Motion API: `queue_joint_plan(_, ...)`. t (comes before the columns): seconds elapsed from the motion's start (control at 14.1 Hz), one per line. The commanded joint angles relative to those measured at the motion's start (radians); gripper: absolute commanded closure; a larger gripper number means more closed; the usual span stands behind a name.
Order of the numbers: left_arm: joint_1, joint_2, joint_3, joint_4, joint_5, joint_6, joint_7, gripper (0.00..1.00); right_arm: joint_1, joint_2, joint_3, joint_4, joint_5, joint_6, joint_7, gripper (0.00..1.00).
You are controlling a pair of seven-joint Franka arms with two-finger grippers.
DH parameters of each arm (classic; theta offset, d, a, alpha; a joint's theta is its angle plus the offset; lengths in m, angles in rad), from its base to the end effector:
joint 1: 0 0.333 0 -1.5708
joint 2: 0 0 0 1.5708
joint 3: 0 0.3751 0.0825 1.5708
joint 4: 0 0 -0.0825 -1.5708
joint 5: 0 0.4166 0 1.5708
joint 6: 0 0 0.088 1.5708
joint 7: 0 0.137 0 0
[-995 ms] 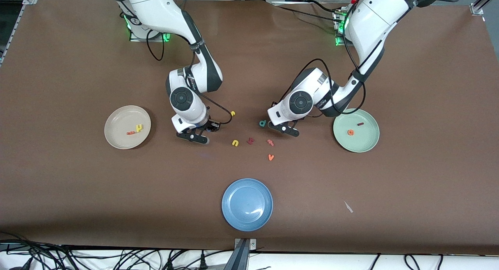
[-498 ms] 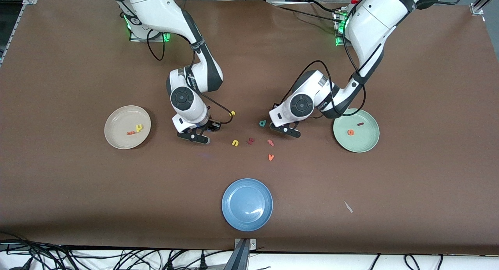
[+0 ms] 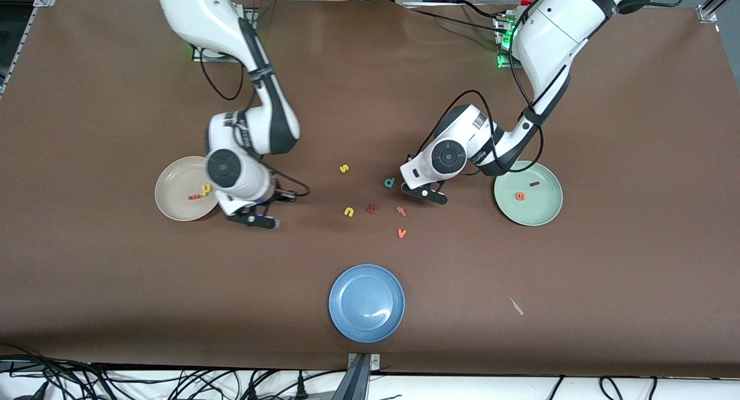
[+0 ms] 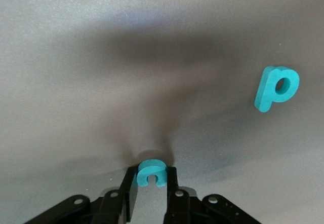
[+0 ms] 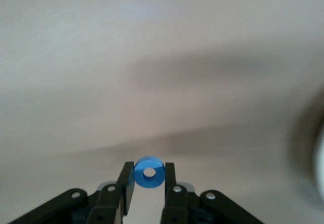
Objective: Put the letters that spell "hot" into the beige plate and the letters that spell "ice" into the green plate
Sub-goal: 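Grasp the blue ring with the right gripper while the left gripper grasps the teal letter, then drop the blue ring on the cream plate while the left gripper drops the teal letter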
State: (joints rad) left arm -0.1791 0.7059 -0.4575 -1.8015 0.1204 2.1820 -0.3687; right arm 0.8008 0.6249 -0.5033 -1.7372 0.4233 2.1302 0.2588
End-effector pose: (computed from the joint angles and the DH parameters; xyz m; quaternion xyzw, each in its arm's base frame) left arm 0.5529 -0.3804 0.1611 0.9763 -0.1429 -0.1588 0.0334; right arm 0.6519 0.2635 0.2399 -0.9946 0.0763 0.0698 0.0057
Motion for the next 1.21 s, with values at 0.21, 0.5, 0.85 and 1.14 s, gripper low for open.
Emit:
queue_joint_plan(0.21, 0.018, -0.054, -0.003, 0.023, 0.038, -0.08, -0.026, 0.88, 0.005, -0.091, -0.15, -0.166, 0.006, -0.009, -0.243, 0.91)
queue_joint_plan(0.5, 0.087, -0.126, -0.003, 0.036, 0.041, -0.18, -0.004, 0.87, -0.002, -0.071, -0.191, -0.214, 0.009, 0.019, -0.248, 0.92)
queue_joint_plan(0.85, 0.24, -0.158, -0.003, 0.04, 0.041, -0.238, 0.276, 0.86, -0.06, -0.042, -0.207, -0.199, 0.017, 0.007, -0.234, 0.01)
queue_joint_plan(1.14, 0.378, -0.123, -0.003, 0.021, 0.085, -0.243, 0.454, 0.86, -0.063, -0.04, -0.207, -0.087, 0.017, -0.125, -0.176, 0.0)
